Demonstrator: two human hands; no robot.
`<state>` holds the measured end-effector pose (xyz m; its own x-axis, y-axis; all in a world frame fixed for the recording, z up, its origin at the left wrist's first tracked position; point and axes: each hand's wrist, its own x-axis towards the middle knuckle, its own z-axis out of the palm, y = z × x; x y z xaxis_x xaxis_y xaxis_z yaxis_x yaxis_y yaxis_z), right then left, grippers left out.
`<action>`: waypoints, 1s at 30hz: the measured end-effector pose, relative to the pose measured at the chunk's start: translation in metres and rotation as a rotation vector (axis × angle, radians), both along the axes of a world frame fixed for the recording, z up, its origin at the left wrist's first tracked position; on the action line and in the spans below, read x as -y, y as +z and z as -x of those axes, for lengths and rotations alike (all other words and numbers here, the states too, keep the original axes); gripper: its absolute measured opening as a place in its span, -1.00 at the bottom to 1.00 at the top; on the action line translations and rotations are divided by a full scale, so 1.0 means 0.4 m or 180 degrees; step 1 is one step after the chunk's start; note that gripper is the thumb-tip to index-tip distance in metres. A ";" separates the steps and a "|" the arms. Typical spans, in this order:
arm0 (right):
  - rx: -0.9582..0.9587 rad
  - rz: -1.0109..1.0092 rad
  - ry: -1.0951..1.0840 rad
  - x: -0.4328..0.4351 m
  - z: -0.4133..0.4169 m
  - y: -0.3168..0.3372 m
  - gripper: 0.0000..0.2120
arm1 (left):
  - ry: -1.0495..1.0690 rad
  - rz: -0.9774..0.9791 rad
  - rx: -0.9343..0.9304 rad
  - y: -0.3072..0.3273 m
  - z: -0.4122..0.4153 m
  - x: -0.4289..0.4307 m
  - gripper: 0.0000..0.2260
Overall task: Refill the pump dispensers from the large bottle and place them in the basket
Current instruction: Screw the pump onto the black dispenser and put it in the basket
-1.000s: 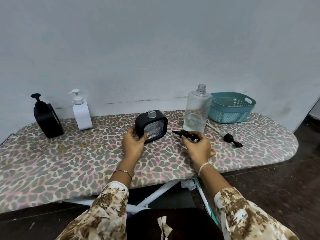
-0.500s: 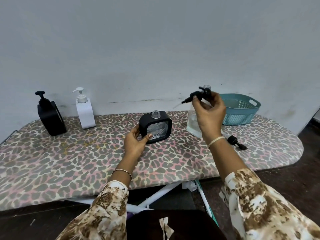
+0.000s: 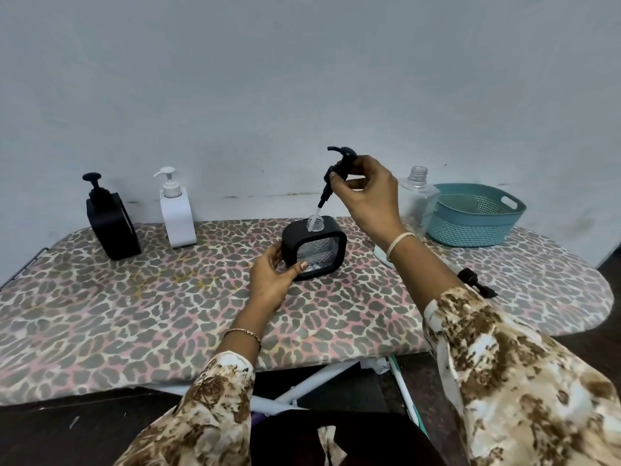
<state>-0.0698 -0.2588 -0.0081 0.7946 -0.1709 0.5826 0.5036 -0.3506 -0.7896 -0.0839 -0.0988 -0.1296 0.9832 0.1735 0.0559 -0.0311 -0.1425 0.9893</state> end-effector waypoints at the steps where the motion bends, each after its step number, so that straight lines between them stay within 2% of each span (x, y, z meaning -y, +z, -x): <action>1: 0.0006 -0.0001 -0.0012 0.000 -0.004 0.002 -0.84 | -0.0010 0.0014 0.0004 0.000 0.001 0.000 -0.34; 6: 0.0173 -0.0163 -0.0222 0.002 -0.013 0.021 -0.84 | -0.0040 0.0086 -0.0009 0.002 0.002 0.002 -0.37; 9: 0.0146 0.0017 -0.0217 0.002 -0.019 0.014 -0.82 | -0.0042 0.0077 0.0004 0.002 0.001 0.002 -0.36; 15: -0.0306 0.0580 0.0200 -0.003 -0.041 -0.054 -0.80 | -0.0037 0.0093 0.0006 0.003 0.002 0.003 -0.34; 20: -0.0582 0.0451 0.0687 0.010 -0.055 -0.075 -0.77 | -0.0056 0.0070 0.0037 0.002 0.002 0.003 -0.35; 24: -0.0797 0.0649 0.1037 0.019 -0.054 -0.077 -0.73 | -0.0059 0.0039 0.0069 -0.004 -0.002 0.003 -0.35; 27: -0.0981 0.0970 0.1015 0.017 -0.055 -0.104 -0.71 | -0.0053 0.0027 0.0085 -0.009 -0.004 0.000 -0.35; 30: -0.0906 0.1036 0.0710 0.009 -0.054 -0.122 -0.76 | -0.0049 0.0011 0.0081 -0.012 -0.007 -0.001 -0.35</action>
